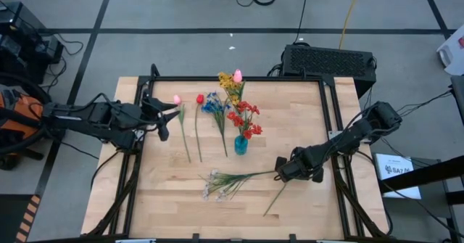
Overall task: Sort flowers into vase by color
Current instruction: Put the right red tulip into the blue vase, then put the pink tulip into the transparent vase
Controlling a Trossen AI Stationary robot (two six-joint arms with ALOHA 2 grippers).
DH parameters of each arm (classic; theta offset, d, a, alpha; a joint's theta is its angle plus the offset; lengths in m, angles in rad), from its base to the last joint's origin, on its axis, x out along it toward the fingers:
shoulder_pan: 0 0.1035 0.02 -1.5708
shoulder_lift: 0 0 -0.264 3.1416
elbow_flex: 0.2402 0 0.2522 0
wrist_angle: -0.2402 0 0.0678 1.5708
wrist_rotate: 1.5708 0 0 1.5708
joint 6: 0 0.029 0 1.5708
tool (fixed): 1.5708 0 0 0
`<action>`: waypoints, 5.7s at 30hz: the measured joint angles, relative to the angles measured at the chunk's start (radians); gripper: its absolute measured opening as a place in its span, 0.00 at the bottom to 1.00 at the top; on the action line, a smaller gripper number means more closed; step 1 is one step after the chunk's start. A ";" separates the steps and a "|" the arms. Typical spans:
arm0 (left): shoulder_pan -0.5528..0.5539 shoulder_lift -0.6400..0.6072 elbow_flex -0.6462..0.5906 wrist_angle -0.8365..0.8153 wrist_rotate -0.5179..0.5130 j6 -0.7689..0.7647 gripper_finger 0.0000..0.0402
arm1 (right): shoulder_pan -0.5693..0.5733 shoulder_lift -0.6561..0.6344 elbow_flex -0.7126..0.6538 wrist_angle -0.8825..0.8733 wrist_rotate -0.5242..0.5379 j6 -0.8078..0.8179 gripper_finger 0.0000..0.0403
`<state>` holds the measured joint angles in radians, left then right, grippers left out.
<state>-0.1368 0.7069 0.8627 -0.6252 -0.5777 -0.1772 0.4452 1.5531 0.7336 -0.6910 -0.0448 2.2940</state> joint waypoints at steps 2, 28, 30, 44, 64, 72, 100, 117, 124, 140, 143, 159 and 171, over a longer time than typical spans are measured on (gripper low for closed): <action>0.000 0.009 0.000 0.016 0.000 0.000 0.30 | 0.000 0.013 -0.009 0.021 0.015 -0.002 0.33; 0.026 0.038 0.000 0.069 0.000 0.030 0.30 | 0.082 -0.368 0.236 0.482 1.275 -1.445 0.00; 0.026 0.038 0.000 0.068 0.000 0.030 0.30 | 0.086 -0.366 0.257 0.666 1.270 -1.749 0.00; 0.026 0.038 0.000 0.068 0.001 0.034 0.30 | -0.033 -0.128 0.269 1.316 0.954 -2.458 0.00; 0.026 0.038 0.000 0.067 0.002 0.033 0.30 | -0.086 -0.039 0.269 1.223 0.960 -2.305 0.00; 0.026 0.038 0.000 0.067 0.002 0.033 0.30 | -0.089 -0.036 0.269 1.021 0.959 -2.189 0.01; 0.026 0.038 0.000 0.067 0.002 0.035 0.30 | -0.133 0.012 0.269 0.848 0.879 -2.016 0.04; 0.026 0.038 0.000 0.069 0.002 0.030 0.30 | -0.107 -0.126 0.269 0.844 0.876 -2.105 0.24; 0.026 0.038 0.000 0.072 -0.010 0.034 0.30 | -0.085 -0.262 0.269 0.843 0.879 -2.223 0.25; 0.026 0.039 0.000 0.200 -0.025 0.026 0.30 | -0.077 -0.481 0.270 0.756 0.801 -2.233 0.25; 0.026 0.039 0.000 0.199 -0.027 0.027 0.30 | -0.078 -0.446 0.270 0.733 0.802 -2.241 0.25; 0.026 0.039 0.000 0.197 -0.034 0.028 0.30 | -0.121 -0.570 0.270 0.464 1.064 -1.881 0.25; 0.026 0.039 0.000 0.197 -0.036 0.028 0.30 | -0.197 -0.551 0.270 -0.152 0.540 -1.223 0.25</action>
<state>-0.1108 0.7460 0.8623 -0.4282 -0.6138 -0.1491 0.2481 1.0018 1.0035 -0.8433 0.4948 1.0710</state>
